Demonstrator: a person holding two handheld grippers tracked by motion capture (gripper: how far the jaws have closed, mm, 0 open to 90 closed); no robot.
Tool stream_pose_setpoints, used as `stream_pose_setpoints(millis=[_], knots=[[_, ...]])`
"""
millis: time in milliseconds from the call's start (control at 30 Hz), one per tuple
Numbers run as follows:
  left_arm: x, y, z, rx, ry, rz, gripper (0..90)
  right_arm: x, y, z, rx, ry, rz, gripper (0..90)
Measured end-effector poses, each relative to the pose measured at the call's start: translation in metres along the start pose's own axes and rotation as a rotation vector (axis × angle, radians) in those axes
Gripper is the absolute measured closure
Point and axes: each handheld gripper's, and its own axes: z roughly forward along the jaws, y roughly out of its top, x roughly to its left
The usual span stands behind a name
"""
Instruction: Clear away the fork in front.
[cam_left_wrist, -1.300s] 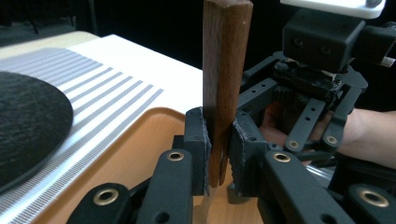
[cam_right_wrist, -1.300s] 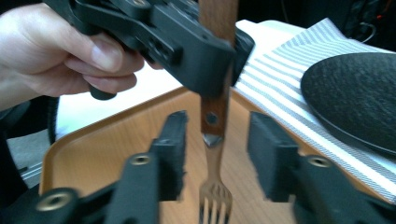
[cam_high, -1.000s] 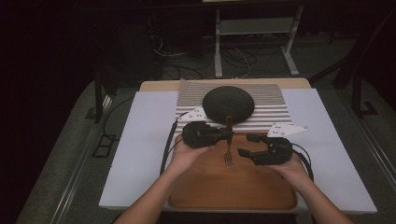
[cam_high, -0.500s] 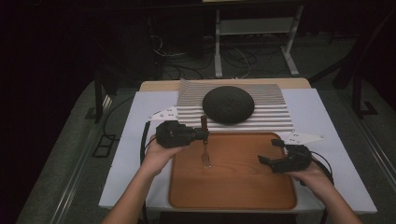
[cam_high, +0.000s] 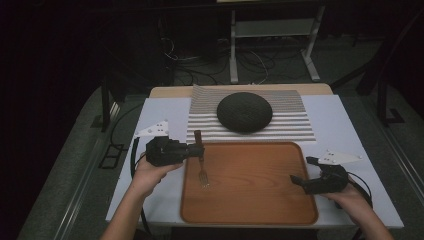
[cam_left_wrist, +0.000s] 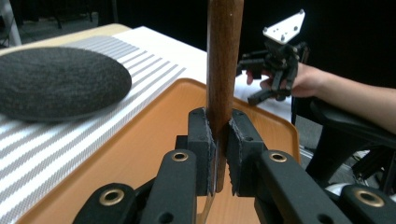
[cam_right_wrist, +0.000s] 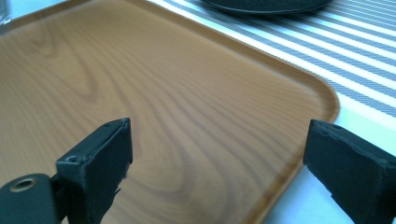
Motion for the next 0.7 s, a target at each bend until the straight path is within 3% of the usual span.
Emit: stream_pose_setpoints(millis=[233,433,500,600,633,700], knots=[[-0.006,-0.019,-0.015,0.008,-0.03,-0.057,80.2,-0.002,0.001,0.0,-0.007,-0.003,0.006,8.3],[0.0,-0.03,-0.008,0.052,-0.047,-0.097,79.9,-0.001,0.001,0.002,0.007,-0.009,-0.011,8.4],[0.003,-0.034,-0.005,0.035,-0.054,-0.115,79.8,-0.001,0.001,0.002,0.006,-0.011,-0.015,8.4],[0.005,-0.035,-0.005,0.036,-0.036,-0.098,78.5,-0.002,0.002,0.002,0.004,-0.01,-0.015,8.5],[0.007,-0.036,-0.004,0.038,-0.004,-0.083,77.8,-0.002,0.002,0.003,0.009,-0.007,-0.018,8.5],[0.008,-0.037,-0.004,0.041,0.009,-0.076,77.4,-0.002,0.002,0.004,0.011,-0.005,-0.016,8.5]])
